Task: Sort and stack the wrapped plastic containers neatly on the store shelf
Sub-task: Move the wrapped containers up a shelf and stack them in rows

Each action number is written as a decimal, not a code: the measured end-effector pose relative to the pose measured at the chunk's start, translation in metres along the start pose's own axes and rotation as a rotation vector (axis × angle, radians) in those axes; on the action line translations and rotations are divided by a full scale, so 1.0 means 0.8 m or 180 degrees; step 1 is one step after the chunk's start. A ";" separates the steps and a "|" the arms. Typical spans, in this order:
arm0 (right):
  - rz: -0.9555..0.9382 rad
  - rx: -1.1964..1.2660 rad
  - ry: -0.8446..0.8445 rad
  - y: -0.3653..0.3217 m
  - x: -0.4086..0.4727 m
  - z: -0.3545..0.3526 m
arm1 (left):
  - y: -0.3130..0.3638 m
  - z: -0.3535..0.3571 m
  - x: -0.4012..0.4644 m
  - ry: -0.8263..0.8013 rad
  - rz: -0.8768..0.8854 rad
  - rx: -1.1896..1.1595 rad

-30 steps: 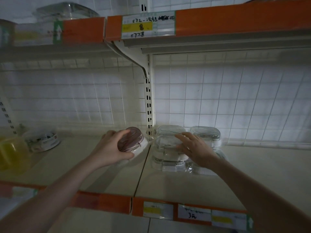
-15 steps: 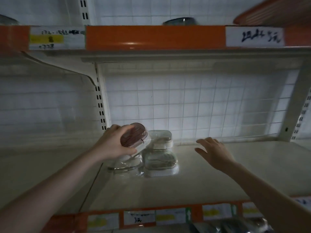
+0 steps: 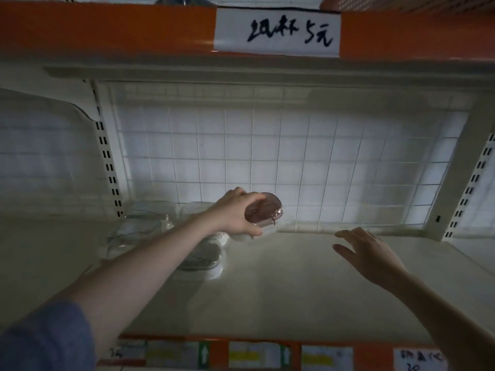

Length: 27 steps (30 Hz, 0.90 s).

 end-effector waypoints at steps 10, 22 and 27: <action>0.0032 0.0183 -0.0025 0.033 0.020 0.024 | -0.010 0.060 0.065 -0.0508 0.0043 0.0509; 0.0024 0.0160 -0.0167 0.038 0.048 0.050 | -0.055 0.074 0.066 -0.0779 0.0525 0.0720; -0.0016 0.0187 -0.0161 0.032 0.060 0.055 | -0.060 0.086 0.067 -0.0929 0.0537 0.1049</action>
Point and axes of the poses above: each hand's wrist, its own x-axis towards the middle knuckle, its own z-axis out of the palm, y = z × x, the point moved 6 cm from there along x, towards the middle knuckle, and after that the axes turned 7 degrees about -z, right-handed, at the moved point
